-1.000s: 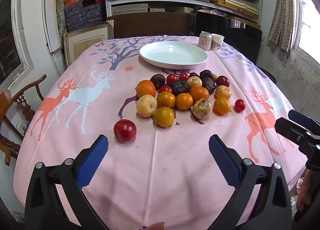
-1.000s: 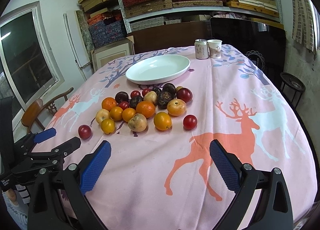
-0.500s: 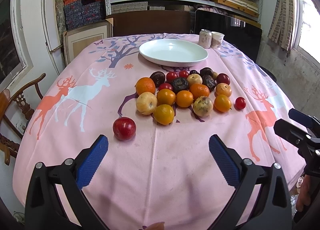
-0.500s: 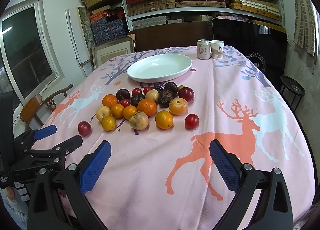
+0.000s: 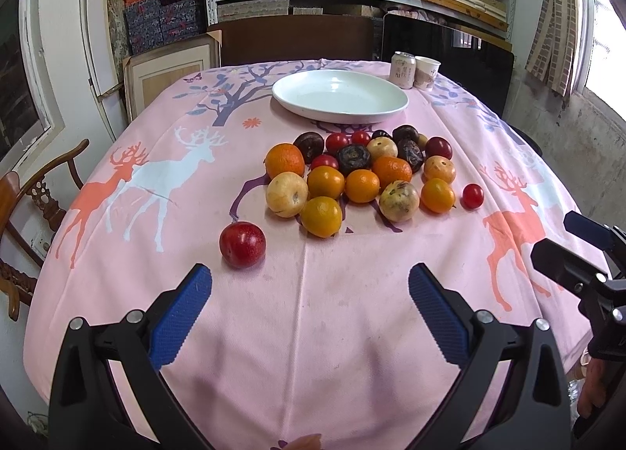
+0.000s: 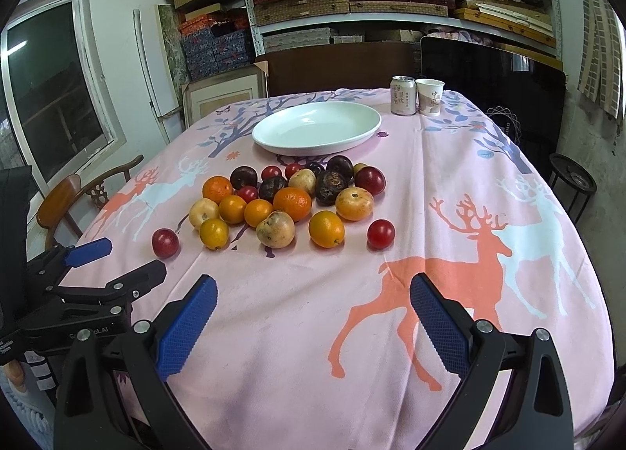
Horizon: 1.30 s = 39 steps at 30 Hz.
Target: Organize fruits
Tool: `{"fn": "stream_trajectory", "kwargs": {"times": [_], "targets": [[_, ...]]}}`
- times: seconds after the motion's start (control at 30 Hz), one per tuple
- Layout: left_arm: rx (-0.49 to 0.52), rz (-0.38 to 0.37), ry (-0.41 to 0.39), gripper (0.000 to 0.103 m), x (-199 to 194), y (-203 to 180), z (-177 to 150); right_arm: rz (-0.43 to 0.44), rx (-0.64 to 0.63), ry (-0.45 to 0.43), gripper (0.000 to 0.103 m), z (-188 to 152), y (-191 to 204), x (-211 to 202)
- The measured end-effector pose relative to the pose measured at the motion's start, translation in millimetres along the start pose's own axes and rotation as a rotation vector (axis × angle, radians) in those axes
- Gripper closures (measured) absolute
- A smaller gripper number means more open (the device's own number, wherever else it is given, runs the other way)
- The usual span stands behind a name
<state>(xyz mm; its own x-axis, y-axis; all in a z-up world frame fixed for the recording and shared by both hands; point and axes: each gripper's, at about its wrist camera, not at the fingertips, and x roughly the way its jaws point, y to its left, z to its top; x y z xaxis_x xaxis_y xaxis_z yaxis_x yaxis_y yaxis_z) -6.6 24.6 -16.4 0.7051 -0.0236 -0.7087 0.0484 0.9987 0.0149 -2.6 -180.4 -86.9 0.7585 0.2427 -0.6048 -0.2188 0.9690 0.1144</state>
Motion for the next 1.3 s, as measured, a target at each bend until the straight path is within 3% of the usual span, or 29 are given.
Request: {"fn": "stream_trajectory", "kwargs": {"times": [0.97, 1.2, 1.3], "targets": [[-0.011, -0.003, 0.023, 0.004, 4.8, 2.8, -3.7, -0.003, -0.016, 0.002, 0.003, -1.8, 8.3, 0.7], [-0.042, 0.002, 0.078, 0.004, 27.4, 16.6, -6.0, -0.028, -0.025, 0.039, 0.003, -13.0, -1.9, 22.0], [-0.061, -0.012, 0.119, 0.004, 43.4, 25.8, -6.5, -0.002, 0.033, 0.031, 0.003, -17.9, -19.2, 31.2]]}}
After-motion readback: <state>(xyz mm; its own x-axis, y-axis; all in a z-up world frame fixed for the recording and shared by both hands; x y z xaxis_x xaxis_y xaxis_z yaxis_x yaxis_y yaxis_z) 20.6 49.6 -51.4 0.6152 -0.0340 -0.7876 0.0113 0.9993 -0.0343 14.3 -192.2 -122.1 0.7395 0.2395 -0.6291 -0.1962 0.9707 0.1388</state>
